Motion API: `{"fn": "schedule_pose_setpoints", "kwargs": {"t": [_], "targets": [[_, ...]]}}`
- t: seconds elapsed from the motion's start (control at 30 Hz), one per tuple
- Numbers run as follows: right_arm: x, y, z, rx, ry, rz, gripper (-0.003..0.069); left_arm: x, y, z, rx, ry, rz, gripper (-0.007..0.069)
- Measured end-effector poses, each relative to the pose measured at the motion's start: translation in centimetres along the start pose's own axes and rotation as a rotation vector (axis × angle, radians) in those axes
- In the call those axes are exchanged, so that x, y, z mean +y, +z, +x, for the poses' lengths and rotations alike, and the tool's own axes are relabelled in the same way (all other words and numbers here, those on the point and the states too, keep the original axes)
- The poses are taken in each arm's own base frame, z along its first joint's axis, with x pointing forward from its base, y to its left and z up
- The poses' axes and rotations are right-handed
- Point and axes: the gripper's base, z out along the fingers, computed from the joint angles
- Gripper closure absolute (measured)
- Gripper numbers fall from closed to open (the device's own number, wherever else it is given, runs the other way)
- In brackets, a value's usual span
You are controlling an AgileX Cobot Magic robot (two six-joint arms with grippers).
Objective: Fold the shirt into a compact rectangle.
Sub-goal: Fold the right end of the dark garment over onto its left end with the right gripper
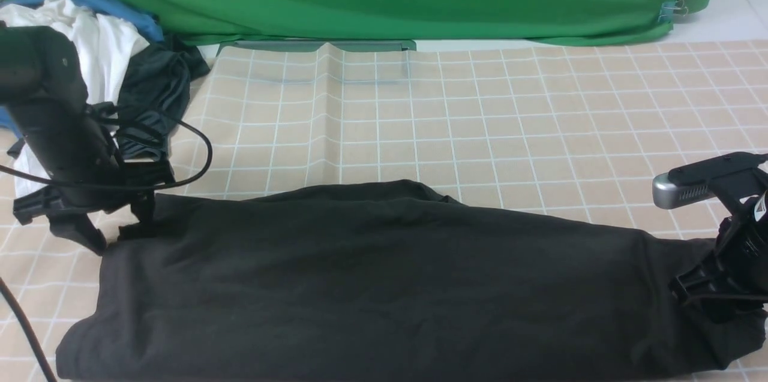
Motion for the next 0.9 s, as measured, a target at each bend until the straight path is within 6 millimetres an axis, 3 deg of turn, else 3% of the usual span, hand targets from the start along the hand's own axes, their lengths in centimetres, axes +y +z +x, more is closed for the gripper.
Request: {"fn": "schedule_pose_setpoints", "kwargs": {"t": [0.1,0.2,0.33,0.4,0.73,0.9], "targets": [[0.0,0.0,0.0,0.000,0.000,0.000,0.0573,-0.1,0.1,-0.2,-0.017,-0.011,0.015,0.0226],[0.0,0.0,0.0,0.000,0.000,0.000,0.0573,-0.2,0.1,-0.2,-0.017,-0.015,0.020,0.0335],[0.0,0.0,0.0,0.000,0.000,0.000,0.0573,-0.2,0.1,-0.2,-0.017,-0.010,0.018,0.0552],[0.0,0.0,0.0,-0.001,0.000,0.000,0.0573,-0.2,-0.1,-0.4,-0.016,-0.004,0.016,0.0594],[0.0,0.0,0.0,-0.003,0.004,0.000,0.0573,-0.5,-2.4,-2.5,-0.130,0.011,0.023,0.0605],[0.0,0.0,0.0,-0.003,0.009,0.000,0.0573,-0.6,-2.4,-2.6,-0.144,0.011,0.026,0.0604]]}}
